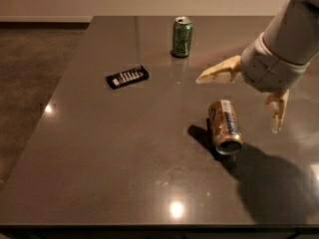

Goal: Place orange can upright

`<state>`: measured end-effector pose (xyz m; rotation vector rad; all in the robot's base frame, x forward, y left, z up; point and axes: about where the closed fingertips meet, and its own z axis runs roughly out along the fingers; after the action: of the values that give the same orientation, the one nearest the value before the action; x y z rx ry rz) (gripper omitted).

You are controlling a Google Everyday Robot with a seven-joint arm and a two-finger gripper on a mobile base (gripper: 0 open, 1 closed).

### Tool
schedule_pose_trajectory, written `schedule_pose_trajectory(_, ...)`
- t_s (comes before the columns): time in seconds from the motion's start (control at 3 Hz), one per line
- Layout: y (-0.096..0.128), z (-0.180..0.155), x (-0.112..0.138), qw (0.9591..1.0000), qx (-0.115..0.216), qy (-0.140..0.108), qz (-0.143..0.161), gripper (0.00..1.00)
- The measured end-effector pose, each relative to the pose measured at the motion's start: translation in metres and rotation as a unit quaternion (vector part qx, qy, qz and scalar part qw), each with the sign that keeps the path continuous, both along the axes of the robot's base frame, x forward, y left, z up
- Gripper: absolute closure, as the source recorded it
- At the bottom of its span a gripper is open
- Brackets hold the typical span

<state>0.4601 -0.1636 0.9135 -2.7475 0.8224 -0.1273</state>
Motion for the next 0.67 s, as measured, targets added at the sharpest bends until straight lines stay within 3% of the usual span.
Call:
schedule_pose_trajectory(0.33, 0.005, -0.010, -0.005, 0.9984, -0.014, -0.007, 0.055, 0.00)
schedule_pose_trajectory(0.67, 0.008, -0.021, -0.005, 0.9951, -0.037, -0.013, 0.090, 0.00)
